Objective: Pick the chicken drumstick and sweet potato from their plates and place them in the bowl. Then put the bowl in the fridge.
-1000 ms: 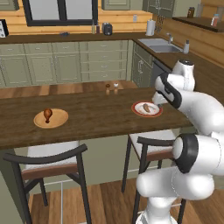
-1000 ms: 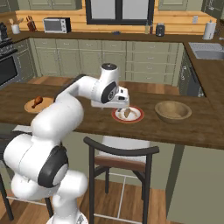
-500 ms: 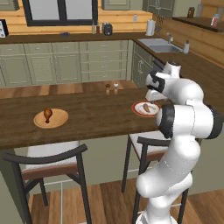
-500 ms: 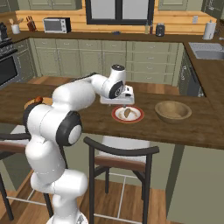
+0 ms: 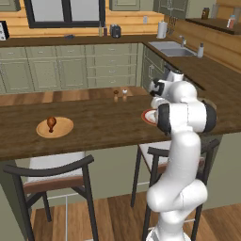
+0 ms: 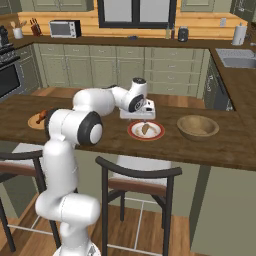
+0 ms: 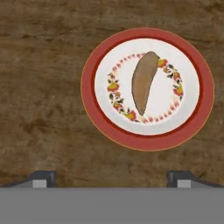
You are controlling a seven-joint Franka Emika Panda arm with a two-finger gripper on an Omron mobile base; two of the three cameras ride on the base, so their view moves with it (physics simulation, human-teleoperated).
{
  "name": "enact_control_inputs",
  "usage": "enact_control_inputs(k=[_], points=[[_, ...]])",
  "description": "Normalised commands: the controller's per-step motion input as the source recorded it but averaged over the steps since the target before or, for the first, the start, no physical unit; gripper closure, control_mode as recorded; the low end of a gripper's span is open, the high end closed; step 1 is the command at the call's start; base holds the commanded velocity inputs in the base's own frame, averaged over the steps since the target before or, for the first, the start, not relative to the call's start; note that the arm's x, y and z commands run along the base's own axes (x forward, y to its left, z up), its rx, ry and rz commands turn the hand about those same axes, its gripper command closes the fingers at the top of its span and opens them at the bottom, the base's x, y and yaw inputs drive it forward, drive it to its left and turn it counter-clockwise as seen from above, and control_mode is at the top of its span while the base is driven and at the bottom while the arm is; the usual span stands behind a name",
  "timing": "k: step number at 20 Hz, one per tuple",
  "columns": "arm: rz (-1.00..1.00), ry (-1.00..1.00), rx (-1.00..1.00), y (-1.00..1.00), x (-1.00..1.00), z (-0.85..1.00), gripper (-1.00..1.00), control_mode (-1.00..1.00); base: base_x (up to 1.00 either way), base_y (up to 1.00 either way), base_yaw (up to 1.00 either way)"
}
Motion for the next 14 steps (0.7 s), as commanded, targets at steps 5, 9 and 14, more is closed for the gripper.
enact_control_inputs(k=[5, 9, 14], points=[[0.00, 0.05, 0.00, -0.07, 0.61, -0.41, -1.00, -1.00, 0.00, 0.00, 0.00], [0.00, 0.04, 0.00, -0.10, 0.38, -0.45, -1.00, -1.00, 0.00, 0.00, 0.00], [-0.04, 0.03, 0.00, -0.01, 0.41, -0.48, -1.00, -1.00, 0.00, 0.00, 0.00]])
